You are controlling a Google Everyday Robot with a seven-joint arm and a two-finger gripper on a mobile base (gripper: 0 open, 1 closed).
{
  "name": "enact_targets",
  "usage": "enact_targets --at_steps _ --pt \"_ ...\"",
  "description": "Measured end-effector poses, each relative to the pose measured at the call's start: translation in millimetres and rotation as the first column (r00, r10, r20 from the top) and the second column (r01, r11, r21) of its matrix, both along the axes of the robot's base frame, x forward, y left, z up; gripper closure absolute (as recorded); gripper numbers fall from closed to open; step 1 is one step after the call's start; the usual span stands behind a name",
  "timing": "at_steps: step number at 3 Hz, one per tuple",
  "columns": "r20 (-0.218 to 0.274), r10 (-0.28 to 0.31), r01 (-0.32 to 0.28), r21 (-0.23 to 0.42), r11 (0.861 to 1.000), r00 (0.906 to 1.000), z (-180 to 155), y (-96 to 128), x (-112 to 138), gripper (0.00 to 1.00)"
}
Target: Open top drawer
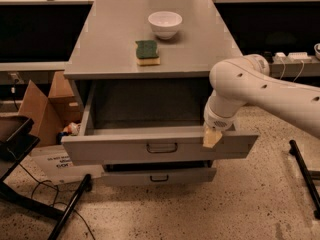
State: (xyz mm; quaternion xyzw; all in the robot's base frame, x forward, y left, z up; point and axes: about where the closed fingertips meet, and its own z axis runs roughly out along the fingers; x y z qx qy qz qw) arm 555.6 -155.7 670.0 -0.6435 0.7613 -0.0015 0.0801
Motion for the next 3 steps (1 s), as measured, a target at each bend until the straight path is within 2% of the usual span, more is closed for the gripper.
enact_targets --at_steps 1,2,3 --pt "-0.026 -0.075 0.074 -0.034 0.997 0.9968 4.8 -6.4 -37.1 1.0" --pt "-0.029 -0.083 0.082 -0.038 0.996 0.9961 6.9 -7.0 -41.5 1.0" --pt "-0.044 -0.143 0.141 -0.06 0.988 0.9887 10.2 -11.8 -69.3 1.0"
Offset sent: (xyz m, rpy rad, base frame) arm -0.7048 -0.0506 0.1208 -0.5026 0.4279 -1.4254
